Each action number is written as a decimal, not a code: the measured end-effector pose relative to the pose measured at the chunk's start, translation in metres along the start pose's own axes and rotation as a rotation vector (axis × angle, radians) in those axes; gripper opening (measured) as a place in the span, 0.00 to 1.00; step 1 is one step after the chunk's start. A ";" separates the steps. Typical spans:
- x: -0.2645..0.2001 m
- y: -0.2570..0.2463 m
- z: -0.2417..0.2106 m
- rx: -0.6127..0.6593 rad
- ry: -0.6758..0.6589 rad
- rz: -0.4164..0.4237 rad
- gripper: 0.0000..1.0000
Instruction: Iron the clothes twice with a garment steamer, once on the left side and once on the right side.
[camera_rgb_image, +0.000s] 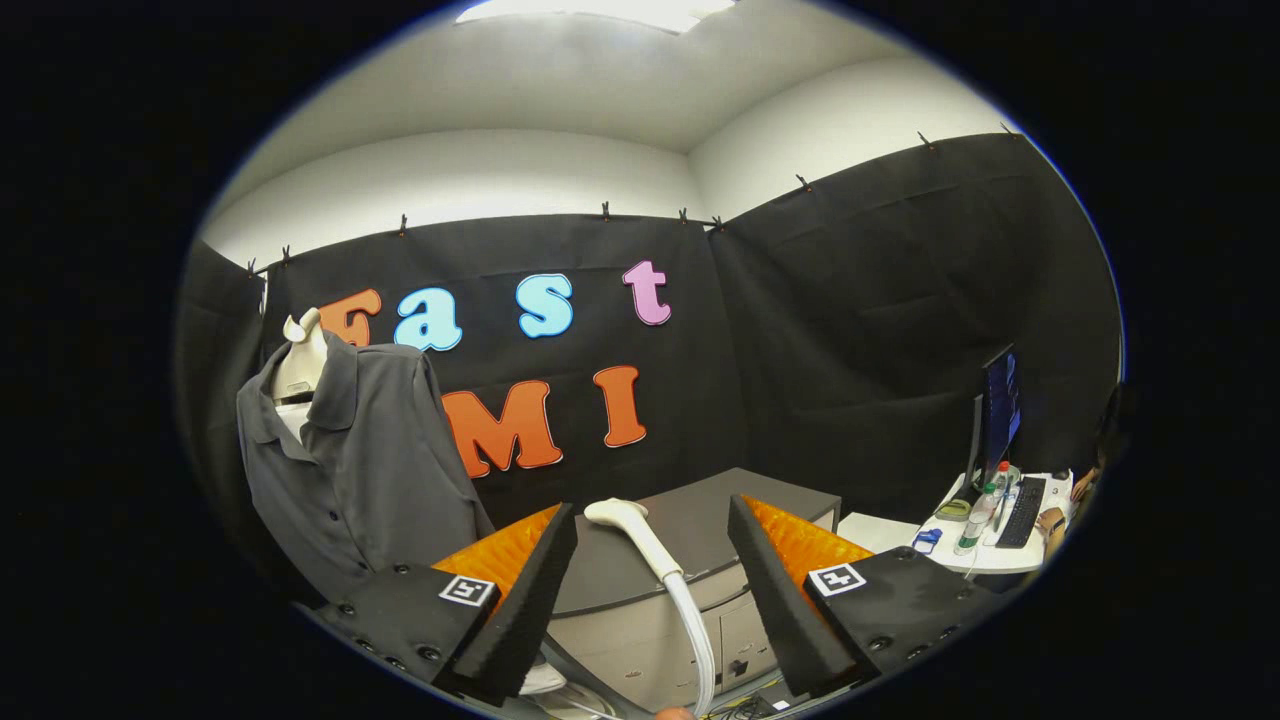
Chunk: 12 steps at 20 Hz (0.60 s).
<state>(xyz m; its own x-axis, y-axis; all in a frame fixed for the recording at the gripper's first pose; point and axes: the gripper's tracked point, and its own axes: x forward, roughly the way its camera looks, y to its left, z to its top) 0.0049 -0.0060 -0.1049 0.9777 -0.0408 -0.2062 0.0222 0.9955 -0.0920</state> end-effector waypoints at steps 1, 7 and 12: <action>0.003 -0.001 -0.001 -0.005 0.005 0.002 0.98; 0.050 -0.005 -0.024 -0.036 0.080 0.031 0.98; 0.126 -0.009 -0.062 -0.097 0.176 0.075 0.98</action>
<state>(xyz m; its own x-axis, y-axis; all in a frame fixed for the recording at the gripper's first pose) 0.1149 -0.0252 -0.1901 0.9241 0.0101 -0.3819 -0.0777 0.9837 -0.1620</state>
